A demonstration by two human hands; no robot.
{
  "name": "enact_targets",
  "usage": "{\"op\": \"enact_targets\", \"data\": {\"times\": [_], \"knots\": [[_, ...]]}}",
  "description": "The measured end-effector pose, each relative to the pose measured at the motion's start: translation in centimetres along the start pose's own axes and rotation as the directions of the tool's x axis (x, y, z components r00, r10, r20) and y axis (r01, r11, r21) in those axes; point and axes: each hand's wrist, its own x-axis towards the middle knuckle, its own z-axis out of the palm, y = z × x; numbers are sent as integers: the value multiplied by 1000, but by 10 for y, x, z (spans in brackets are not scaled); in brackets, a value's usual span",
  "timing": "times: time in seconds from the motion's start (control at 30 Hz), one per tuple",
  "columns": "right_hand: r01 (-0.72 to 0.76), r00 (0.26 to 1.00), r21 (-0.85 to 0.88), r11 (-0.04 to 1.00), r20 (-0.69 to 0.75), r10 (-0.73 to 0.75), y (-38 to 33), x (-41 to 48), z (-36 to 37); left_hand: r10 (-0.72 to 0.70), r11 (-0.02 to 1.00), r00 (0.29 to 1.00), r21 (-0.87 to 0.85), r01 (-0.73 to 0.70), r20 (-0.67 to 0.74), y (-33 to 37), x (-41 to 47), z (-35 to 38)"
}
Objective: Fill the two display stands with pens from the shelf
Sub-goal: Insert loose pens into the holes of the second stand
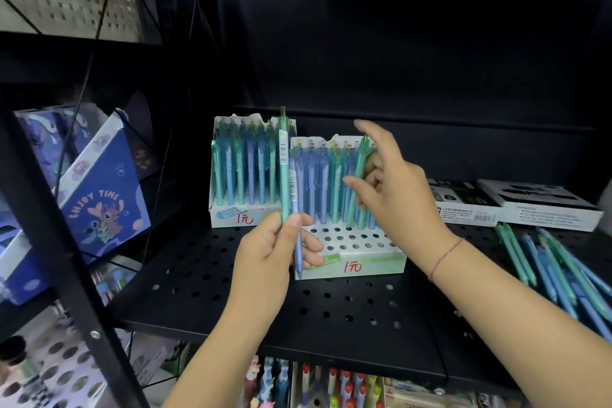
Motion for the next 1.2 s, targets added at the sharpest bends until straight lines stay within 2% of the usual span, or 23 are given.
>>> {"op": "enact_targets", "data": {"times": [0.17,0.27,0.37,0.57,0.67,0.73,0.8,0.87,1.07,1.2], "knots": [[-20,999,-40,999,36,21,-3,-2,-1,-5,1000,1000,19,5,13,-1,-1,0],[19,999,-170,985,38,-13,-7,-1,-2,-9,1000,1000,18,8,26,0,-1,0],[55,995,-319,946,100,-24,-11,-1,-1,-11,1000,999,5,11,37,1,-2,0],[-8,994,-364,931,98,47,-5,-1,-3,-4,1000,998,21,2,57,1,-4,-2],[-4,1000,-234,972,-2,4,-7,-4,-2,4,1000,997,22,-6,73,1,-4,-2],[1,1000,-20,1000,-2,-1,-13,-6,-3,10,1000,996,19,-12,88,1,-4,-1],[-77,988,245,966,148,41,-20,-7,-1,10,1000,994,15,-11,104,1,-4,-1],[-185,956,428,884,289,61,-26,-8,4,3,1000,993,15,-4,115,1,-4,-1],[-273,930,599,753,366,46,-26,-9,8,-9,999,990,37,4,142,0,-4,0],[-251,955,667,701,289,68,-25,-5,6,3,1000,993,25,-6,114,-1,-4,1]]}}
